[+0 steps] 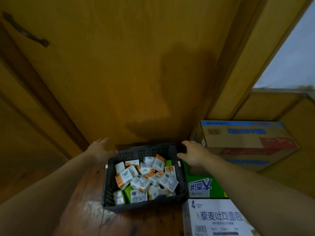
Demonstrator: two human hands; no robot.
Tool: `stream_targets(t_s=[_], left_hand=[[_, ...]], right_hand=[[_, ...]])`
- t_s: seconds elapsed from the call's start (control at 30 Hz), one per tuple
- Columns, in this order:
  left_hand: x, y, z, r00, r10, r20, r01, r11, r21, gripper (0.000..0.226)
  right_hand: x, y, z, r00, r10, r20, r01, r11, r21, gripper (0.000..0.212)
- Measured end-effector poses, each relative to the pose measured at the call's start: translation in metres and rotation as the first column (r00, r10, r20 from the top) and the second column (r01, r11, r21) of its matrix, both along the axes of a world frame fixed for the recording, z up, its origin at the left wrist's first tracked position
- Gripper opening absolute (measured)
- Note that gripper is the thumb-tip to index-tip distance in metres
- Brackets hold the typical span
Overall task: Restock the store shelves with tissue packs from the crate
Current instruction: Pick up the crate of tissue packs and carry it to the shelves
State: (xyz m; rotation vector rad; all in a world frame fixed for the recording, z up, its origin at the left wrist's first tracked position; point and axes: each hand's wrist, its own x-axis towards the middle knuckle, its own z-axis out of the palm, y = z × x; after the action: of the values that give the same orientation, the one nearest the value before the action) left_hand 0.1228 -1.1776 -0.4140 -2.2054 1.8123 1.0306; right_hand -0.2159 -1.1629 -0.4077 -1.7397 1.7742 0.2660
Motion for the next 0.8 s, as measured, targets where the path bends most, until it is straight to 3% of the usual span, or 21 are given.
stream_targets(t_s=[0.43, 0.63, 0.8], left_hand=[[0.008, -0.036, -0.214, 0.993, -0.094, 0.078, 0.092, 0.995, 0.025, 0.079], [0.023, -0.031, -0.311, 0.993, -0.028, 0.112, 0.031, 0.999, -0.031, 0.076], [0.040, -0.011, -0.379, 0.979, 0.058, 0.196, -0.040, 0.995, -0.093, 0.092]], right_hand=[[0.019, -0.038, -0.214, 0.994, -0.106, -0.003, 0.106, 0.994, 0.027, 0.072], [0.009, -0.044, -0.312, 0.993, -0.096, -0.062, 0.097, 0.995, 0.027, 0.072], [0.002, -0.036, -0.382, 0.990, -0.100, -0.095, 0.101, 0.995, 0.000, 0.064]])
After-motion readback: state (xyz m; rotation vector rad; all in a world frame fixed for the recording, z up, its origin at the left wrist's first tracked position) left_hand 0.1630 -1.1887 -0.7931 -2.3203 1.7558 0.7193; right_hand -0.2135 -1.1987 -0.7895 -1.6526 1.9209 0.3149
